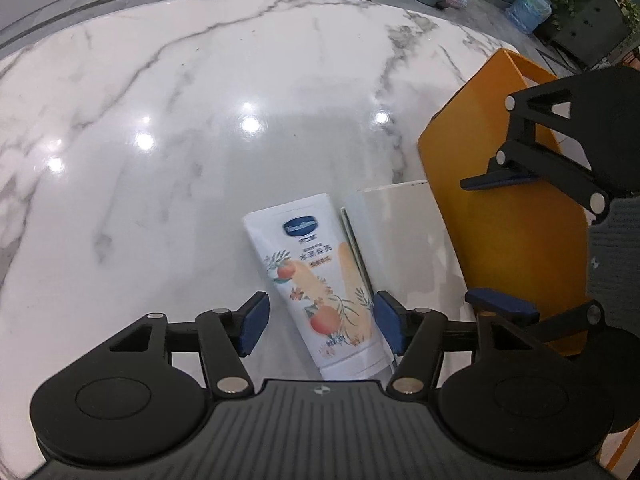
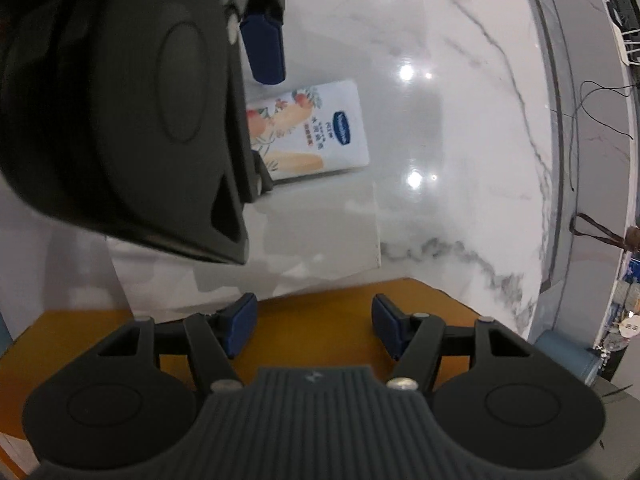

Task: Organize rigid objects
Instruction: 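Grasp the white lotion tube with the left tool while the right tool grasps the white box, then lift the lotion tube and white box and carry them toward the shoebox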

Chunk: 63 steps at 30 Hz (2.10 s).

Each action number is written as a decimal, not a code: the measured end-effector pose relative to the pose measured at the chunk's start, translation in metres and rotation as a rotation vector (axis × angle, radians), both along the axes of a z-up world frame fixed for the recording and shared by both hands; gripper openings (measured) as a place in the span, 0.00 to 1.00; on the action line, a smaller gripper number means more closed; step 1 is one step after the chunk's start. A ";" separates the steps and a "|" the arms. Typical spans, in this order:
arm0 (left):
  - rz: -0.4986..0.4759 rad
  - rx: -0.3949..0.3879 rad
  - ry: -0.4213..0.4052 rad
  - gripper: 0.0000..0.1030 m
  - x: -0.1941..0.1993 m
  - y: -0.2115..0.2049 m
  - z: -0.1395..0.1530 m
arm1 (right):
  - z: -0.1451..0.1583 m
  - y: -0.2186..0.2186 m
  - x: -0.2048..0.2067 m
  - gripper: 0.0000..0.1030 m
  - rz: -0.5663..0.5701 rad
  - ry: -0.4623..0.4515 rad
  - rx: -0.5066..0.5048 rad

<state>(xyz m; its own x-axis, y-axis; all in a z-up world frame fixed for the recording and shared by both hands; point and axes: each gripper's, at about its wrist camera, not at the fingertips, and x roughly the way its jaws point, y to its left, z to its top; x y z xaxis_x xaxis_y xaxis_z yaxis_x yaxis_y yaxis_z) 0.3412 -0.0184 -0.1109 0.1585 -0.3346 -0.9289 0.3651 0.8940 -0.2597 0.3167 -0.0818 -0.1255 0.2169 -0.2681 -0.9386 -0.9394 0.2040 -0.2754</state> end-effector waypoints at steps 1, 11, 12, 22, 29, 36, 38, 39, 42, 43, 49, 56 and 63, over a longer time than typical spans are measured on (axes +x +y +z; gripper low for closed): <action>0.000 -0.002 0.001 0.69 0.000 0.000 -0.001 | 0.001 -0.001 0.002 0.61 -0.001 0.005 0.005; -0.040 0.043 -0.010 0.40 -0.002 -0.003 -0.001 | 0.004 -0.004 0.004 0.53 -0.028 0.039 0.051; -0.046 0.048 -0.012 0.39 -0.004 -0.001 -0.001 | 0.004 -0.003 0.003 0.48 -0.024 0.039 0.051; -0.074 0.105 -0.048 0.34 -0.027 0.021 0.002 | -0.008 0.017 -0.010 0.48 0.140 0.001 -0.111; -0.096 0.148 -0.092 0.33 -0.039 0.032 0.003 | -0.015 0.016 0.004 0.49 0.110 0.016 -0.104; -0.100 0.145 -0.094 0.33 -0.044 0.045 0.003 | -0.025 0.014 -0.003 0.28 0.036 0.081 -0.014; -0.094 0.146 -0.092 0.33 -0.043 0.046 0.002 | -0.020 0.018 -0.002 0.28 0.010 0.081 0.034; -0.089 0.145 -0.091 0.33 -0.043 0.047 0.002 | -0.016 0.022 -0.003 0.28 0.004 0.088 0.063; -0.078 0.142 -0.087 0.33 -0.045 0.052 0.001 | -0.011 0.038 -0.013 0.28 0.044 0.080 0.101; -0.075 0.142 -0.085 0.33 -0.045 0.055 0.001 | -0.011 0.043 -0.018 0.28 0.068 0.075 0.100; -0.058 0.140 -0.080 0.33 -0.050 0.067 -0.001 | -0.001 0.062 -0.030 0.28 0.072 0.064 0.195; -0.061 0.102 -0.101 0.32 -0.059 0.077 -0.004 | 0.008 0.059 -0.022 0.29 -0.041 0.015 0.267; -0.070 0.028 -0.066 0.30 -0.069 0.078 -0.004 | 0.010 0.050 -0.010 0.34 -0.160 -0.014 0.233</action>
<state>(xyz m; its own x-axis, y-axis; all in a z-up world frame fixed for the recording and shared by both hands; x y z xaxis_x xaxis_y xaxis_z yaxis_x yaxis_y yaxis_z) 0.2726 0.0595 -0.1146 0.1965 -0.3213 -0.9264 0.4426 0.8721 -0.2086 0.3069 -0.0318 -0.1159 0.2031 -0.0772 -0.9761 -0.8865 0.4087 -0.2168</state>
